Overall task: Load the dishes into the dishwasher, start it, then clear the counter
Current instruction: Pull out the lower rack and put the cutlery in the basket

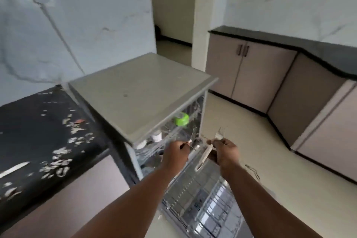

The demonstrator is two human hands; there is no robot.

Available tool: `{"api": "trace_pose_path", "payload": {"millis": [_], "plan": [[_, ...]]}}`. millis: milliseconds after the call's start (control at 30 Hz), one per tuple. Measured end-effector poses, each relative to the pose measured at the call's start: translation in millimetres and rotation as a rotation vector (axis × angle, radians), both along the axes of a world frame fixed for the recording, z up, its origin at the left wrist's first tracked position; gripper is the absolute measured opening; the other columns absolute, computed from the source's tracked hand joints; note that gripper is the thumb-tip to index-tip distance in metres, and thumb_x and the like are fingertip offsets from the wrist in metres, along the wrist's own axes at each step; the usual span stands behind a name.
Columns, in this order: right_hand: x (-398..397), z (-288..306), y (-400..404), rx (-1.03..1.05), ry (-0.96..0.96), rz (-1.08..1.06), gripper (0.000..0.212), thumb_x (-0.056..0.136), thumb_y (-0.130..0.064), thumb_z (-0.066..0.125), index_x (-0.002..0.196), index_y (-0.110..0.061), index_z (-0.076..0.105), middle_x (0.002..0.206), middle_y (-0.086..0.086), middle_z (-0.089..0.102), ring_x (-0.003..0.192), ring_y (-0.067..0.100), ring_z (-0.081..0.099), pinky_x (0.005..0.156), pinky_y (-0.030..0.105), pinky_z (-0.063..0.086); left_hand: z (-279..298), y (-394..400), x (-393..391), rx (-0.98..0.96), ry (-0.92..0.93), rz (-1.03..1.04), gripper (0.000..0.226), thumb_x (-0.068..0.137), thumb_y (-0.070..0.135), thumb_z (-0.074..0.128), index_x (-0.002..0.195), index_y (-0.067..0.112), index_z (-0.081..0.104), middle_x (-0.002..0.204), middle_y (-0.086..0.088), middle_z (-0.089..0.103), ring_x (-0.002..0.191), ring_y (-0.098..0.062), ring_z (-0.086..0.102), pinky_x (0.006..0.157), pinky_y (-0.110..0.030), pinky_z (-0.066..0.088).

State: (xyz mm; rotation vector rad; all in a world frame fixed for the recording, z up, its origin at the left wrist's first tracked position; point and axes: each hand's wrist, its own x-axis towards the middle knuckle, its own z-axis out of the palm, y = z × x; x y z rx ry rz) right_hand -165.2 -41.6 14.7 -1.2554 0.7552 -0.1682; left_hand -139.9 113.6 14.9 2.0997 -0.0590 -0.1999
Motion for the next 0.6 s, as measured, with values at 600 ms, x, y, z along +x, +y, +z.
{"api": "trace_pose_path", "payload": {"millis": [600], "plan": [[-97,-272,-101,0.251,0.542,-0.129,0.004,0.080,0.003,0.070,0.082,0.000,0.072,0.066,0.011,0.063,0.057,0.020,0.057,0.061,0.032,0.057,-261,-103,-26,0.376,0.472,-0.188,0.038,0.078,0.037,0.050,0.078,0.006,0.072,0.070,-0.010,0.072,0.070,-0.030,0.070,0.063,-0.040,0.056]]}}
